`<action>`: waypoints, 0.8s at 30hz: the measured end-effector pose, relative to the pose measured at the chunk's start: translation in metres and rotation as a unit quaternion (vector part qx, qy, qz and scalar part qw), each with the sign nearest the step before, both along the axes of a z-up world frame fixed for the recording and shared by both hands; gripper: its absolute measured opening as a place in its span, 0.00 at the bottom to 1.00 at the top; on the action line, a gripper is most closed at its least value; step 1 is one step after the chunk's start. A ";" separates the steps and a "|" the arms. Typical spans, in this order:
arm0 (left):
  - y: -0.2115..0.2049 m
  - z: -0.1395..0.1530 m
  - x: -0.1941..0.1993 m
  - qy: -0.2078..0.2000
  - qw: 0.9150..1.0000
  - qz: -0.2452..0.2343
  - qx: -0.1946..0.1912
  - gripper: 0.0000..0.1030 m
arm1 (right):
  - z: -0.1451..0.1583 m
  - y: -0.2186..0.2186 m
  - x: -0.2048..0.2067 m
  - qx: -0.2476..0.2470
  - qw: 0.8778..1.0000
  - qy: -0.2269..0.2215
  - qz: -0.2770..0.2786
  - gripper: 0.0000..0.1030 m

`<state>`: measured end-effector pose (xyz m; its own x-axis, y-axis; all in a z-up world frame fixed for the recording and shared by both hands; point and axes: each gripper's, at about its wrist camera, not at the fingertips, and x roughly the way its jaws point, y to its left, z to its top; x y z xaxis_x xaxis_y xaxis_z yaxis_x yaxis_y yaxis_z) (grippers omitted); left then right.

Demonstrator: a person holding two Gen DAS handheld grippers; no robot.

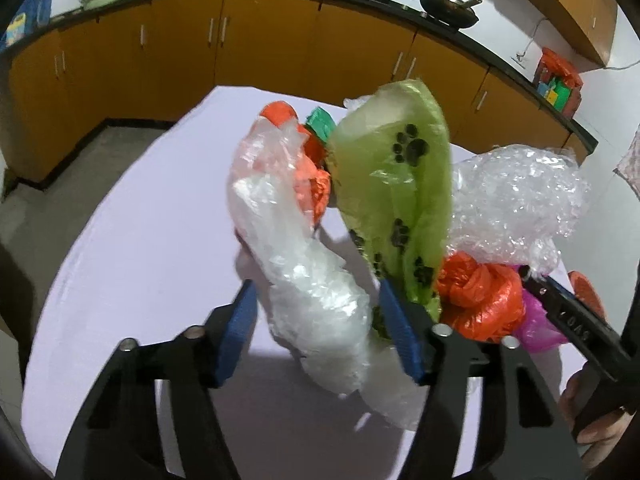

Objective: Collect trash
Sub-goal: 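Grasp a clear bag with the left gripper while the right gripper grasps the pink bag, then carry the pink and clear bags over the basket and release both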

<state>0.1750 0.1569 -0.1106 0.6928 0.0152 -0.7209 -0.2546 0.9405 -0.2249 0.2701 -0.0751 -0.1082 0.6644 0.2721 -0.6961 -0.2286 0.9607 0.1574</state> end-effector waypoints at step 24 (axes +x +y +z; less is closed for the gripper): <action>0.014 0.024 -0.036 -0.035 0.999 0.015 0.029 0.32 | 0.022 -0.051 -0.039 0.004 0.998 -0.039 -0.046 0.31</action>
